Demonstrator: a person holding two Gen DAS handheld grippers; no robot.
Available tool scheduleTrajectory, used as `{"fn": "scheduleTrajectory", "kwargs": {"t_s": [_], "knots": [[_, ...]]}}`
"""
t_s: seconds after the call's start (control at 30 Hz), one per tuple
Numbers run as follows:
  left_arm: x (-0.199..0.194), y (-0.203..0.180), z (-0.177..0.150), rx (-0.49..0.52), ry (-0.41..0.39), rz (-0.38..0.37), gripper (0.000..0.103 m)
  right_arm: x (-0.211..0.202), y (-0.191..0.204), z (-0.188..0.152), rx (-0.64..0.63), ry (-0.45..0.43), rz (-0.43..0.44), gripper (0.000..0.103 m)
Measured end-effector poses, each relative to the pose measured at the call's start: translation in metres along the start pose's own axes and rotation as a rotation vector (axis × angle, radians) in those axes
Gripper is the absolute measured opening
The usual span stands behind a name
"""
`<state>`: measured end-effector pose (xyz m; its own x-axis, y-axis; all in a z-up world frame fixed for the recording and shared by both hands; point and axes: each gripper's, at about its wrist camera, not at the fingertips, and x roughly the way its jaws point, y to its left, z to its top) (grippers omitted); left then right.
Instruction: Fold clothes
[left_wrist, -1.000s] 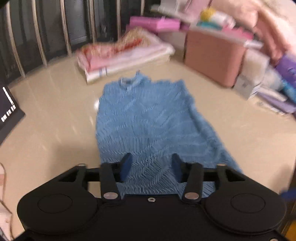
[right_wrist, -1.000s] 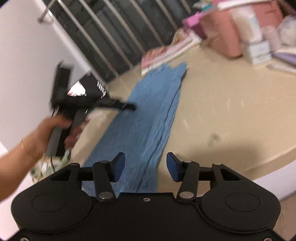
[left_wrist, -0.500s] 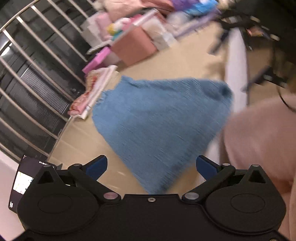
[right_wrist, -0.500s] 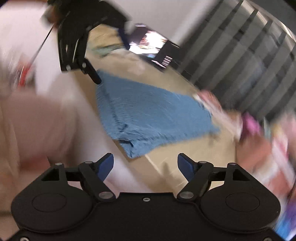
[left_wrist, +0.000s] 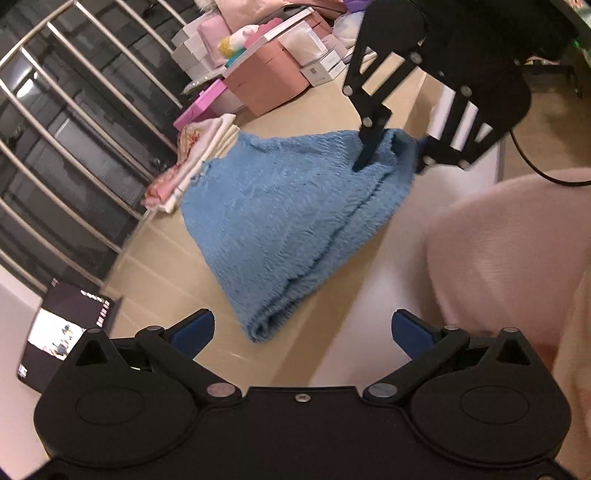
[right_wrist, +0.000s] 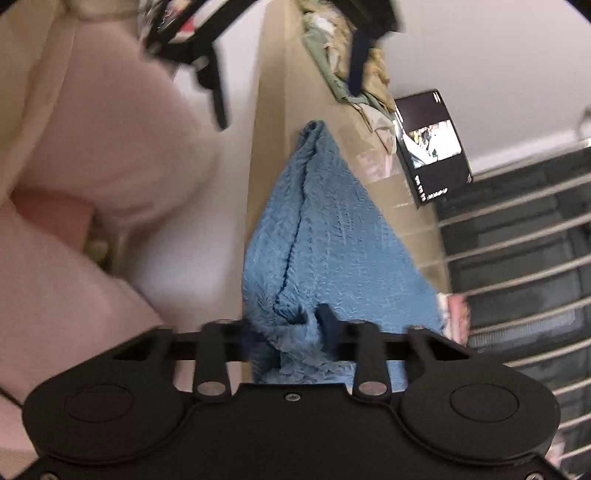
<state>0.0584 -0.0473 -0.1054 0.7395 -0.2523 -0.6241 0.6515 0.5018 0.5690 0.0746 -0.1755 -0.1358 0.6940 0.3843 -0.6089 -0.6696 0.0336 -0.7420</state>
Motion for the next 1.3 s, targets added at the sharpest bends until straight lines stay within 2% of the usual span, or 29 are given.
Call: {"fn": "scheduleTrajectory", "kwargs": {"t_s": [0.03, 0.13, 0.2, 0.4, 0.7, 0.83, 1.0, 1.03, 1.07, 1.13, 1.17, 1.23, 1.3], "knots": [[0.000, -0.002, -0.002, -0.003, 0.001, -0.008, 0.103, -0.003, -0.002, 0.000, 0.009, -0.003, 0.011, 0.019], [0.001, -0.009, -0.005, 0.012, 0.004, 0.005, 0.103, -0.008, -0.013, -0.001, 0.055, -0.014, 0.043, 0.014], [0.003, -0.013, -0.004, 0.026, 0.000, 0.023, 0.103, -0.012, -0.017, -0.001, 0.068, -0.031, 0.028, 0.011], [0.013, -0.019, 0.010, 0.105, -0.037, 0.049, 0.103, -0.025, -0.058, -0.004, 0.285, -0.048, 0.067, 0.010], [0.045, 0.008, 0.082, -0.054, -0.083, -0.032, 0.102, -0.038, -0.101, -0.011, 0.468, -0.056, 0.091, 0.010], [0.065, 0.011, 0.087, -0.067, -0.023, 0.012, 0.077, -0.044, -0.111, -0.016, 0.511, -0.077, 0.090, 0.010], [0.065, 0.033, 0.071, -0.094, 0.016, 0.034, 0.074, -0.051, -0.119, -0.035, 0.568, -0.085, 0.079, 0.010], [0.063, 0.038, 0.069, -0.096, 0.012, 0.030, 0.068, -0.053, -0.119, -0.038, 0.570, -0.084, 0.072, 0.010], [0.061, 0.042, 0.067, -0.098, 0.006, 0.024, 0.061, -0.054, -0.119, -0.041, 0.575, -0.084, 0.070, 0.010], [0.057, 0.047, 0.067, -0.085, -0.007, -0.018, 0.016, -0.054, -0.117, -0.044, 0.596, -0.087, 0.092, 0.010], [0.054, 0.045, 0.067, -0.059, -0.021, -0.039, 0.010, -0.053, -0.116, -0.045, 0.596, -0.086, 0.102, 0.010], [0.045, 0.041, 0.067, 0.009, -0.058, -0.074, 0.009, -0.052, -0.113, -0.046, 0.601, -0.084, 0.126, 0.010], [0.042, 0.042, 0.068, 0.074, -0.052, -0.108, 0.009, -0.052, -0.113, -0.049, 0.616, -0.082, 0.154, 0.010]]}}
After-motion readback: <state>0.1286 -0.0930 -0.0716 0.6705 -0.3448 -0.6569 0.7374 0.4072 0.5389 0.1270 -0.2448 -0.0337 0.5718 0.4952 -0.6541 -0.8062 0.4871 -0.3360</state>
